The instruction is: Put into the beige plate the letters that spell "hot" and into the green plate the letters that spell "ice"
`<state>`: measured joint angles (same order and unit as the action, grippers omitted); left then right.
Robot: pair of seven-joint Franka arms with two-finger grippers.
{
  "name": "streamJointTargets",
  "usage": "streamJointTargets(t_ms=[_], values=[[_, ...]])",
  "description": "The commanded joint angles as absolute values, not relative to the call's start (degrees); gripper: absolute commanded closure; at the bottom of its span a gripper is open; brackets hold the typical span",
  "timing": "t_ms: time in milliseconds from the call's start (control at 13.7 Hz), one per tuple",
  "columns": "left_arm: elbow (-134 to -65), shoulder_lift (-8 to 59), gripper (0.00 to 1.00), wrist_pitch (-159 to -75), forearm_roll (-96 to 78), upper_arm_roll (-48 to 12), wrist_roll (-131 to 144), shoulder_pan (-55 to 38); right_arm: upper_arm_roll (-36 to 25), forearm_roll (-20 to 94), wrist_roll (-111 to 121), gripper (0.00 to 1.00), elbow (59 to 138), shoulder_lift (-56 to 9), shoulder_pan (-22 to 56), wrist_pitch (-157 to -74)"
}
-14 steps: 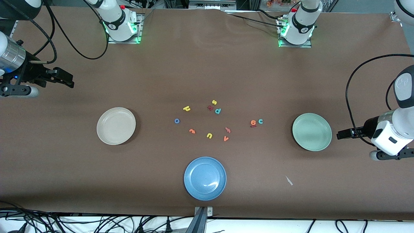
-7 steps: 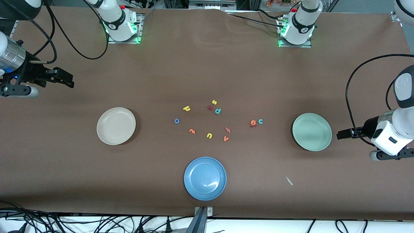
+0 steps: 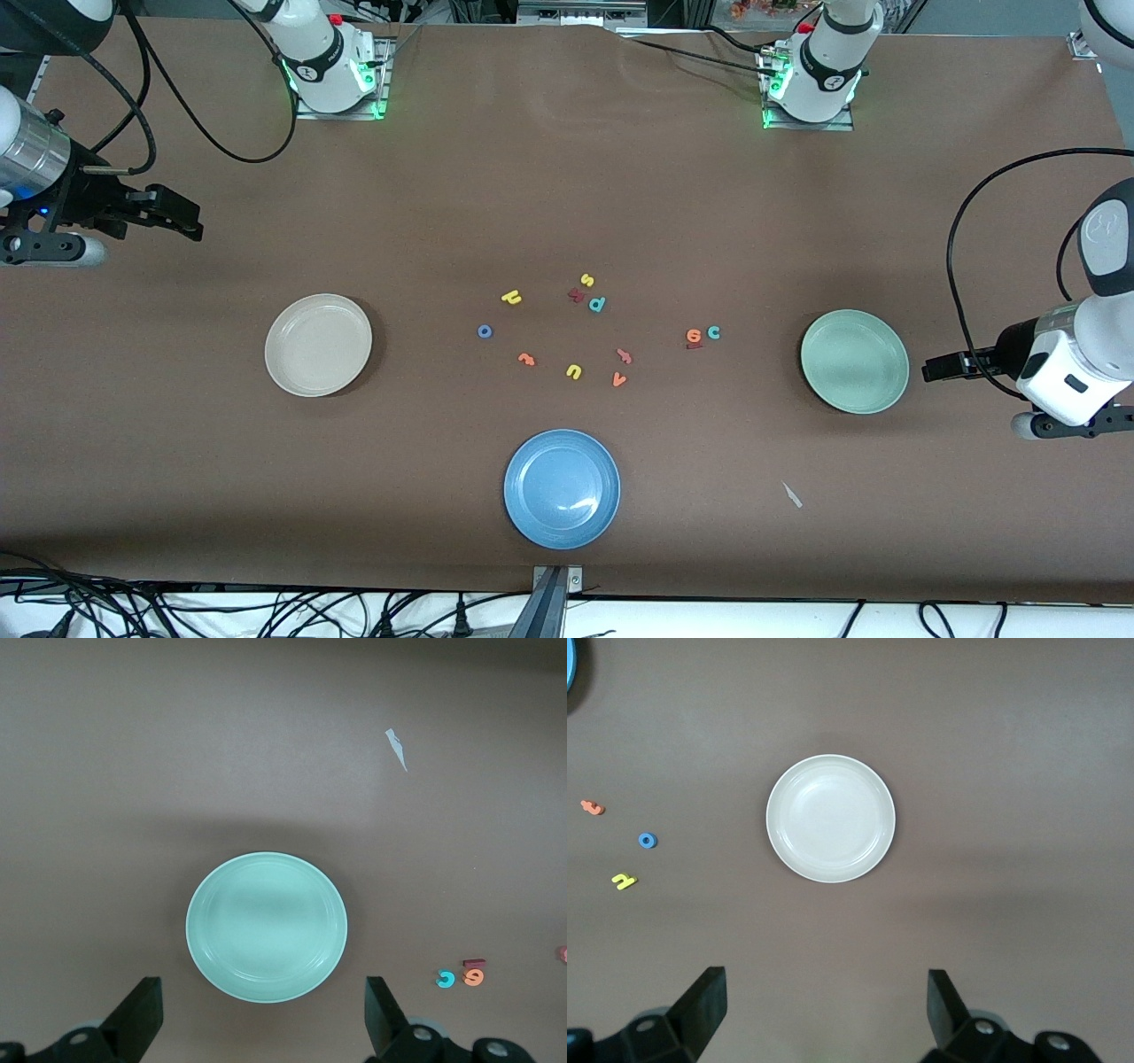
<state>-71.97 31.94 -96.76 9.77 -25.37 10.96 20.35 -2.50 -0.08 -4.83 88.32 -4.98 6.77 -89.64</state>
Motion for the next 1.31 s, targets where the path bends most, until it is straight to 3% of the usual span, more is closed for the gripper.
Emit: streamJointTargets(t_ms=[0, 730, 1241], values=[[-73.2, 30.8, 0.0, -97.4, 8.3, -25.0, 11.2, 20.3, -2.2, -0.2, -4.5, 0.0, 87.3, -5.3, 6.2, -89.4], [-73.2, 30.8, 0.0, -97.4, 8.3, -25.0, 11.3, 20.2, -2.2, -0.2, -4.6, 0.0, 87.3, -5.3, 6.2, -89.4], [-73.2, 32.1, 0.0, -97.6, 8.1, -25.0, 18.2, 14.9, -2.2, -0.4, -4.0, 0.0, 87.3, -5.3, 6.2, -89.2]])
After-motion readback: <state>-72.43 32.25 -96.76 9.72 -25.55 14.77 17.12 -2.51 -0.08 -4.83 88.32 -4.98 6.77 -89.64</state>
